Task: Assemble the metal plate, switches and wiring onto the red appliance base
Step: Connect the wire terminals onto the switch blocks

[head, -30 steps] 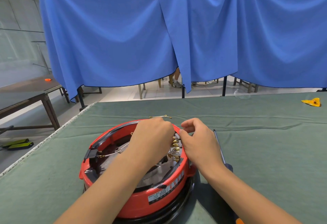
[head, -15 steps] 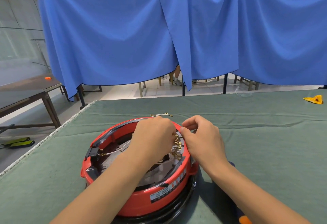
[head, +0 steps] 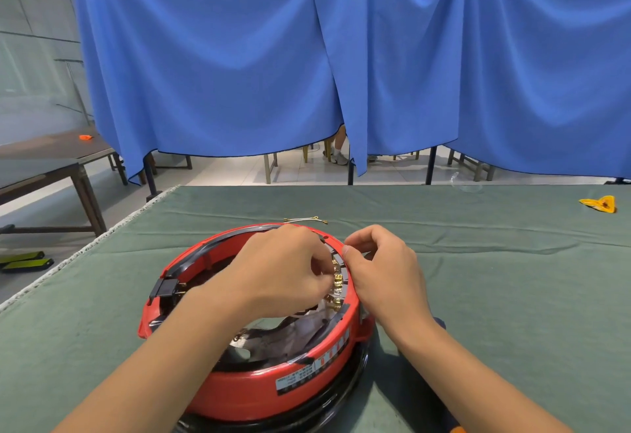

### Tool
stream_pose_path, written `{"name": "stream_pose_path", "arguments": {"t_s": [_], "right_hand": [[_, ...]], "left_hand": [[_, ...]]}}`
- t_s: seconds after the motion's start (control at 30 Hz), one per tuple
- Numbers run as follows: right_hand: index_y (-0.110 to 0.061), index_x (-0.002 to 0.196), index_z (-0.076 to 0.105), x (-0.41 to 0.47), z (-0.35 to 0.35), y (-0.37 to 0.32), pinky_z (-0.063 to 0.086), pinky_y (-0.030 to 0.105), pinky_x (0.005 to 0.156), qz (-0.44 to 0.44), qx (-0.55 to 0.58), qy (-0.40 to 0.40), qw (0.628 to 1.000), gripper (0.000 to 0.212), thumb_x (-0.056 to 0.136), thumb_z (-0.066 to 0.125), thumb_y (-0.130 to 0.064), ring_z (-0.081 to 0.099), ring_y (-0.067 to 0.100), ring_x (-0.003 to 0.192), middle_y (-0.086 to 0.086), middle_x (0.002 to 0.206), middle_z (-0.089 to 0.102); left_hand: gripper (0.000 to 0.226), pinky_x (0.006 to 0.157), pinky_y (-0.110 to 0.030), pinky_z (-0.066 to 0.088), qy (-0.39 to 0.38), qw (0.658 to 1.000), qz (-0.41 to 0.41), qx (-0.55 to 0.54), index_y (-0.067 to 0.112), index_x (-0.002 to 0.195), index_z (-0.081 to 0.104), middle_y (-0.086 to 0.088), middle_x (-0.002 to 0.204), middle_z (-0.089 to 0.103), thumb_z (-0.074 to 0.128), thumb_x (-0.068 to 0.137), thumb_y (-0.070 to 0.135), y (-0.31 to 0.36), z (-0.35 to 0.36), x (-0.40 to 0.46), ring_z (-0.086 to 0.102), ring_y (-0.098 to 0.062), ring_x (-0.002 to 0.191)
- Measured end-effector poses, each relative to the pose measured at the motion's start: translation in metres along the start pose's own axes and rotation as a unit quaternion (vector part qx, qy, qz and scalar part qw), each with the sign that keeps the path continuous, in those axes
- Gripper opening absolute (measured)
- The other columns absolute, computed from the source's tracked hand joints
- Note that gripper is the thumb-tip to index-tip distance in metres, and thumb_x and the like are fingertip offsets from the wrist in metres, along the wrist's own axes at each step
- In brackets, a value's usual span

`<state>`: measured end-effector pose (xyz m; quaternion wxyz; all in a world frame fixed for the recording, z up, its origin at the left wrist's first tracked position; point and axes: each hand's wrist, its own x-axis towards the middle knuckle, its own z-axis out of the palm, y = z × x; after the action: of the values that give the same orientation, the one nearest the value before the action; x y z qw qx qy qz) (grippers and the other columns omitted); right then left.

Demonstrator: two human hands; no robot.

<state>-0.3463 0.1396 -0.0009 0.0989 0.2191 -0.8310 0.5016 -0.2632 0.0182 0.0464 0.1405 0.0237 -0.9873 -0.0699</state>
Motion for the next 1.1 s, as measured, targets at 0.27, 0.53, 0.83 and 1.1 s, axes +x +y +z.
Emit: {"name": "stream_pose_path", "arguments": {"t_s": [0.27,0.53,0.83,1.1], "right_hand": [[-0.026,0.077,0.064,0.0027,-0.0026,0.0009,0.052,0.035,0.073,-0.001,0.016,0.007,1.0,0.007,0.083,0.064,-0.025,0.063,0.01,0.079,-0.013,0.078,0.066],[-0.024,0.08,0.066,0.002,-0.0006,0.0036,0.051,0.03,0.07,-0.019,0.035,-0.001,0.999,0.007,0.085,0.065,-0.018,0.063,0.007,0.078,-0.012,0.078,0.067],[-0.026,0.076,0.064,0.0019,0.0016,0.0032,0.049,0.026,0.067,-0.031,0.036,0.002,0.999,0.013,0.085,0.064,-0.017,0.062,0.005,0.076,-0.013,0.075,0.066],[-0.023,0.081,0.065,0.0022,0.0013,0.0024,0.045,0.019,0.062,-0.032,0.031,0.001,0.999,0.009,0.087,0.064,-0.017,0.062,0.005,0.077,-0.012,0.078,0.066]], "left_hand": [[0.006,0.057,-0.02,0.045,-0.033,0.999,-0.017,-0.023,0.037,0.082,0.076,0.021,0.074,0.07,0.071,0.081,0.035,-0.0028,-0.0095,0.0065,0.062,-0.001,0.07],[0.009,0.063,-0.03,0.046,-0.022,1.0,-0.011,0.017,0.031,0.084,0.077,0.009,0.08,0.07,0.069,0.082,0.033,0.0013,-0.0067,0.0066,0.06,-0.018,0.075],[0.01,0.065,-0.032,0.046,-0.011,0.999,-0.026,0.028,0.025,0.081,0.074,0.004,0.075,0.058,0.064,0.083,0.024,0.0017,-0.0045,0.0045,0.054,-0.023,0.073],[0.012,0.073,-0.036,0.052,-0.008,0.999,-0.031,0.026,0.024,0.087,0.075,0.001,0.089,0.068,0.063,0.084,0.024,0.003,-0.0038,0.0049,0.06,-0.023,0.08]]}}
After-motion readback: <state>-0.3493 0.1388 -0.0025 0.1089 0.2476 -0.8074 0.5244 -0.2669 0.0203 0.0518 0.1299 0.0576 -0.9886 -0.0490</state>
